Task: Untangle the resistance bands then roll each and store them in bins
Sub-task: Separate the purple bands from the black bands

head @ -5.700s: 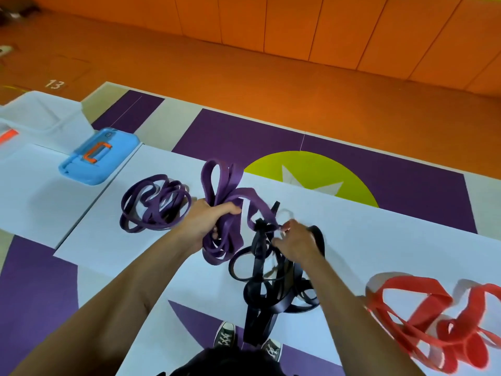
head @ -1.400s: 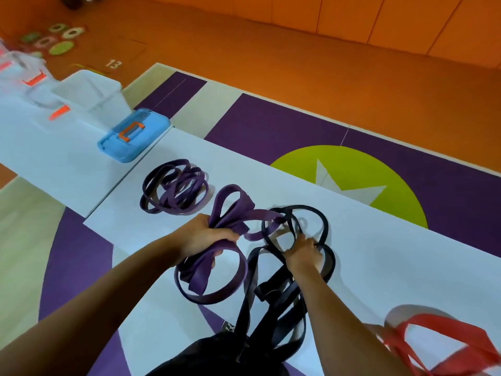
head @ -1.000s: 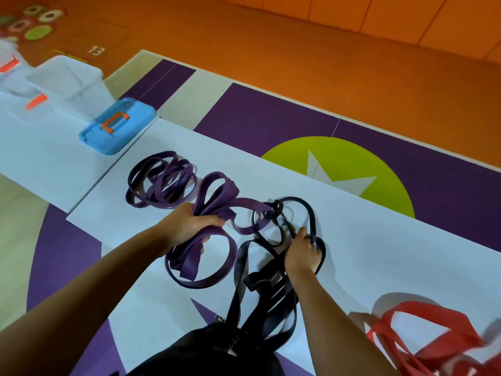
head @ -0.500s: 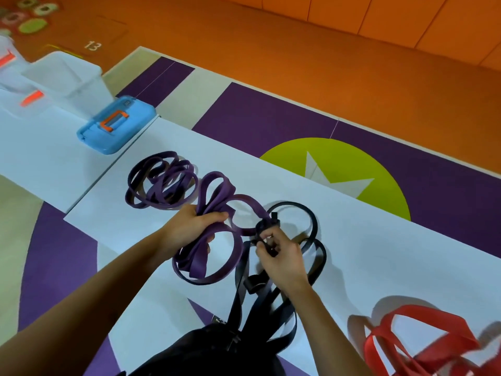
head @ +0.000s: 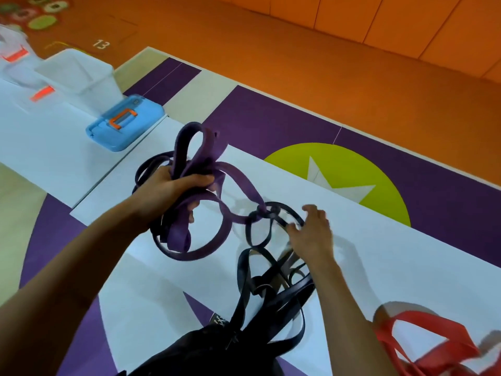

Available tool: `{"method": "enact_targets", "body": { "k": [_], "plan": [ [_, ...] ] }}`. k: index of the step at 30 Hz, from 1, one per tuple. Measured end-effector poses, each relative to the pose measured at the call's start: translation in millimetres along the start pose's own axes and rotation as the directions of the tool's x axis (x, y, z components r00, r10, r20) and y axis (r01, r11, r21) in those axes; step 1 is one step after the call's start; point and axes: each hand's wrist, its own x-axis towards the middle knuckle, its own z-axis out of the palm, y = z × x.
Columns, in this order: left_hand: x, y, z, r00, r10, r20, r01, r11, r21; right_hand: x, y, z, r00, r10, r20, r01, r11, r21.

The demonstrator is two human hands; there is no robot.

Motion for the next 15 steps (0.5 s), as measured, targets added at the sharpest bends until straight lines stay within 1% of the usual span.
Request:
{"method": "enact_targets", "body": {
  "k": [1, 2, 5, 7, 8, 10, 12, 13, 14, 15],
  "plan": [
    [0, 2, -1, 1.000, 0.007, 0.011, -0.007, 1.000, 0.013, 3, -8, 5, 0.999, -0.043, 0.027, 0.039, 0.986, 0.162],
    [0, 3, 0, 1.000, 0.012, 0.028, -0.012, 1.000, 0.019, 5, -12, 14, 0.996, -0.065, 0.061, 0.050, 0.974, 0.220],
    [-3, 9, 4, 0.998, 0.019, 0.062, -0.021, 1.000, 0.024, 10, -13, 36, 0.979, -0.160, 0.122, 0.149, 0.984, 0.095],
    [-4, 12, 4, 0.998, 0.022, 0.053, -0.024, 0.999, 0.040, 15, -17, 44, 0.965, -0.137, 0.226, 0.092, 0.976, 0.198],
    [-3, 13, 3, 0.999, 0.020, 0.048, -0.022, 0.999, 0.046, 18, -17, 50, 0.959, -0.136, 0.250, 0.083, 0.973, 0.215],
    [-3, 13, 0, 0.999, 0.013, 0.046, -0.015, 0.999, 0.040, 24, -12, 65, 0.931, -0.139, 0.338, 0.085, 0.982, 0.172],
    [-4, 13, -2, 0.999, 0.011, 0.048, -0.013, 0.999, 0.037, 28, 0, 84, 0.888, -0.162, 0.430, 0.119, 0.985, 0.124],
    [-4, 13, -1, 0.999, 0.010, 0.052, -0.012, 0.999, 0.042, 22, -1, 84, 0.882, -0.156, 0.444, 0.121, 0.987, 0.107],
    [-4, 12, -1, 0.998, 0.007, 0.057, -0.010, 0.999, 0.049, 17, -4, 82, 0.890, -0.142, 0.434, 0.095, 0.987, 0.127],
    [-3, 11, -1, 0.998, 0.004, 0.060, -0.007, 0.998, 0.057, 11, -10, 75, 0.900, -0.140, 0.413, 0.067, 0.980, 0.188]
  ]
}}
